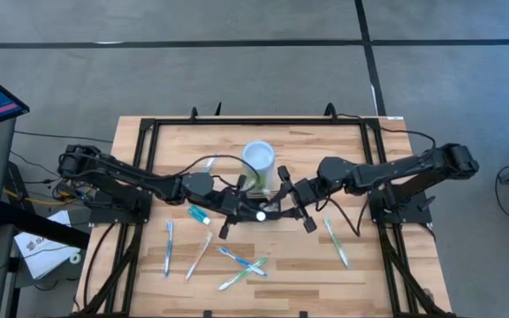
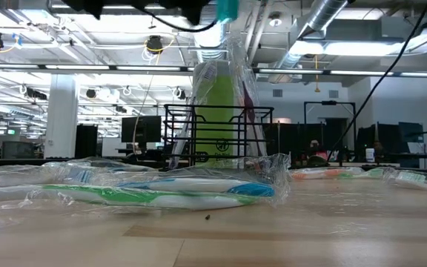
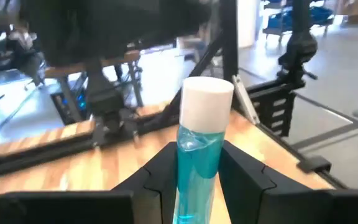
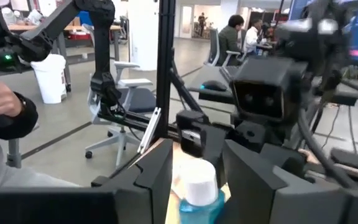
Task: Pick & Place toothbrushing station
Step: Put the right mouthwash into the the wire organizer
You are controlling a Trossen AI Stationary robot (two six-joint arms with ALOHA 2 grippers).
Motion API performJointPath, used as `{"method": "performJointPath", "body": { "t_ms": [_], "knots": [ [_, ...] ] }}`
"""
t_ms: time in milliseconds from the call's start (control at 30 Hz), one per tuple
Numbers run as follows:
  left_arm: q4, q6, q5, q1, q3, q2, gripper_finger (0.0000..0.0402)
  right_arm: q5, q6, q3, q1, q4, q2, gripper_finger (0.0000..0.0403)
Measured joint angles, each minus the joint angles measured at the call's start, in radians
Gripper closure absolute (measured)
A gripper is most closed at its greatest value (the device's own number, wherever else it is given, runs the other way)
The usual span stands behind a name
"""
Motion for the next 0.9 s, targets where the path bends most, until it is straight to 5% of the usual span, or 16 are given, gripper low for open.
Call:
{"method": "performJointPath", "body": {
  "t_ms": [267, 900],
  "knots": [
    [0.033, -0.057, -0.116, 0.001, -0.120, -0.091, 0.0307, 0.000, -0.003, 0.000, -0.005, -0.064, -0.040, 0.0288],
    [0.144, -0.183, -0.296, 0.001, -0.248, -0.071, 0.0307, 0.000, -0.019, 0.000, -0.005, -0.084, -0.038, 0.0291]
  ]
}}
